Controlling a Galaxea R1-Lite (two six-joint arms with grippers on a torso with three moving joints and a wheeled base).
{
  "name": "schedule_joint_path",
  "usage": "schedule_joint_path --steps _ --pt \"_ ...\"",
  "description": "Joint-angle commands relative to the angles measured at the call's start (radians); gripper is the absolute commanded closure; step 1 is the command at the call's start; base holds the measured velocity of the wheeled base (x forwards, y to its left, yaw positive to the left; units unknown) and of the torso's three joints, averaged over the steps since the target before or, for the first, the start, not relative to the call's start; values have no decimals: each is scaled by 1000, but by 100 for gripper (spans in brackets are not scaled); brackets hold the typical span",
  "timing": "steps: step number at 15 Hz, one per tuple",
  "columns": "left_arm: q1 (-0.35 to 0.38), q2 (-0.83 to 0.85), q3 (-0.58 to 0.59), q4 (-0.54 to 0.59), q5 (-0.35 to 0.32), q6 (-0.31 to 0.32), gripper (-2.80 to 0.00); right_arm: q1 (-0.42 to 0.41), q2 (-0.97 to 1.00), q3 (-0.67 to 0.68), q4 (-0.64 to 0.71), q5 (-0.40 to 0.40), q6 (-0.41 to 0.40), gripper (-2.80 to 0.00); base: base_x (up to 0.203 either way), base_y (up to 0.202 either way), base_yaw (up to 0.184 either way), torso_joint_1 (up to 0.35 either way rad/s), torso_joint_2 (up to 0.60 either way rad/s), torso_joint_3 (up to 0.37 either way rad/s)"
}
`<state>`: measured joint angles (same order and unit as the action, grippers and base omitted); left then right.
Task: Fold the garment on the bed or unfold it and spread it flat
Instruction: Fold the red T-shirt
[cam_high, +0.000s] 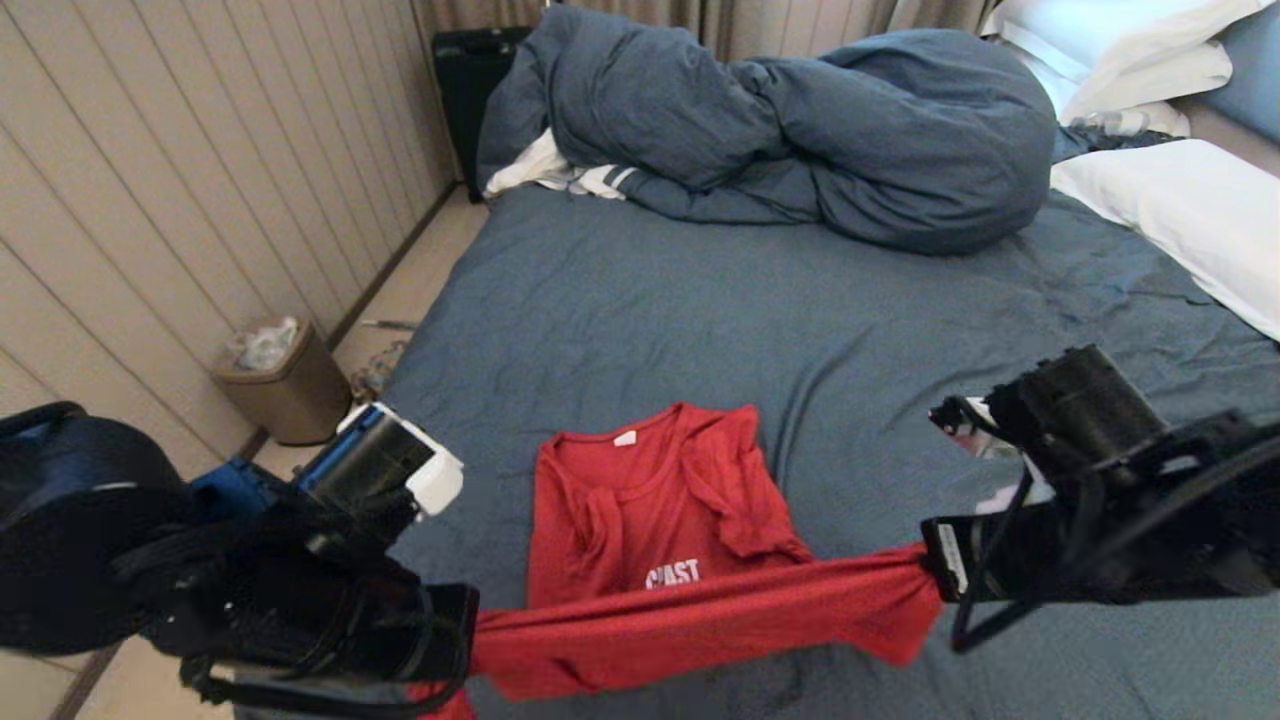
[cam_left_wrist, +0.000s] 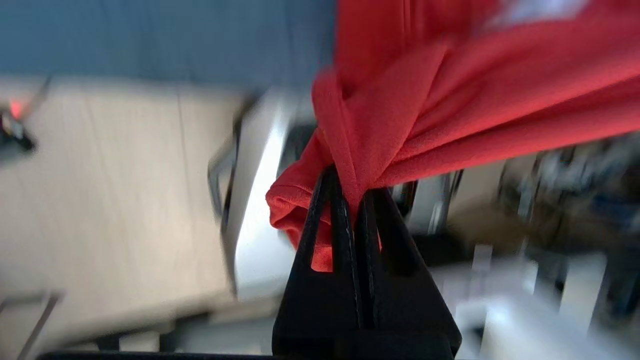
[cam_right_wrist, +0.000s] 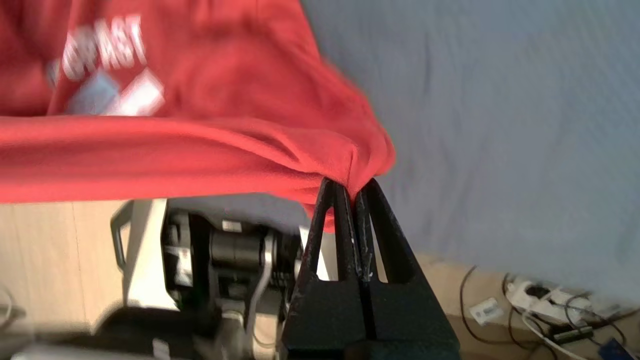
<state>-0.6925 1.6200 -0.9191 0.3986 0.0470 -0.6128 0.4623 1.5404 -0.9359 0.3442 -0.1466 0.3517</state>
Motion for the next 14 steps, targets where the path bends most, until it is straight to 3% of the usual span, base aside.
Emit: schedule_joint_path --steps 1,7,14 --pt "67 88 -33 -55 0 23 0 -13 142 -47 -30 -1 2 0 0 0 0 0 0 0" --pt "158 276 -116 -154 2 71 0 -21 361 -242 -76 8 1 0 0 0 0 0 0 0" --pt "186 369 -160 -334 4 77 0 -65 483 -414 -76 16 -2 0 0 0 0 0 0 0"
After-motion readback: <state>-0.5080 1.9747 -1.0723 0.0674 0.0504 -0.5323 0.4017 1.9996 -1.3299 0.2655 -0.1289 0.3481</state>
